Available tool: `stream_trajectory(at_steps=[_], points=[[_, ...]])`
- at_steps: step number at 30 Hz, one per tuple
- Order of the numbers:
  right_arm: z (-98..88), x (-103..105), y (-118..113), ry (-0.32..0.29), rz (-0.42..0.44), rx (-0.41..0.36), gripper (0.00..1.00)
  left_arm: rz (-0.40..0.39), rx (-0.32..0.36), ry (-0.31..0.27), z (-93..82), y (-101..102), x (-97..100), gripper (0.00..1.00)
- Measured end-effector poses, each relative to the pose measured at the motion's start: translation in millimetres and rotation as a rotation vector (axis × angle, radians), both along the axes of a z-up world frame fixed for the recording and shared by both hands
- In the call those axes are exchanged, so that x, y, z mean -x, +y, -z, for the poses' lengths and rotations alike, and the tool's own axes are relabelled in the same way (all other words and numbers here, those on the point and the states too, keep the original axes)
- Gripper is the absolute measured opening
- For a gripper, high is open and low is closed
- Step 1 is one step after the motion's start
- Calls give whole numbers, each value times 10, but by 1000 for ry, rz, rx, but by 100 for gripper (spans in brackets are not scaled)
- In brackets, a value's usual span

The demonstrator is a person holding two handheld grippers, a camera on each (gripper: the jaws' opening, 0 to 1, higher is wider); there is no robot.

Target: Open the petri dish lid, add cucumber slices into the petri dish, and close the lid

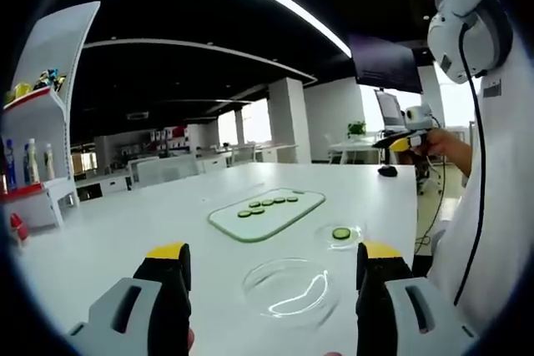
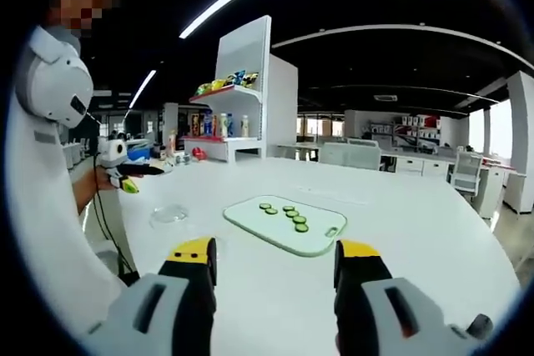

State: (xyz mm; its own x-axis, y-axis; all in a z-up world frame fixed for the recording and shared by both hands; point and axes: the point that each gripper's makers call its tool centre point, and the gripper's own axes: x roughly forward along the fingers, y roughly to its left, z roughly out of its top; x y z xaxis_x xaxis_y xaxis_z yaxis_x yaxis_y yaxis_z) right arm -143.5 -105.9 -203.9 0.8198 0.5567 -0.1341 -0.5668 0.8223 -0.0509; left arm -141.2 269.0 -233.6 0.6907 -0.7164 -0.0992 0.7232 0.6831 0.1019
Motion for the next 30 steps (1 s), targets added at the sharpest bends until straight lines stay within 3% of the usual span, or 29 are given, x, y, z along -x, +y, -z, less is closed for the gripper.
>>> stream_trajectory(at_steps=[12, 30], points=[[-108, -106, 372, -17, -122, 14, 60, -4, -24, 25, 92, 45, 48, 83], [-43, -157, 747, 9, -250, 65, 64, 26, -64, 42, 170, 107, 99, 83]])
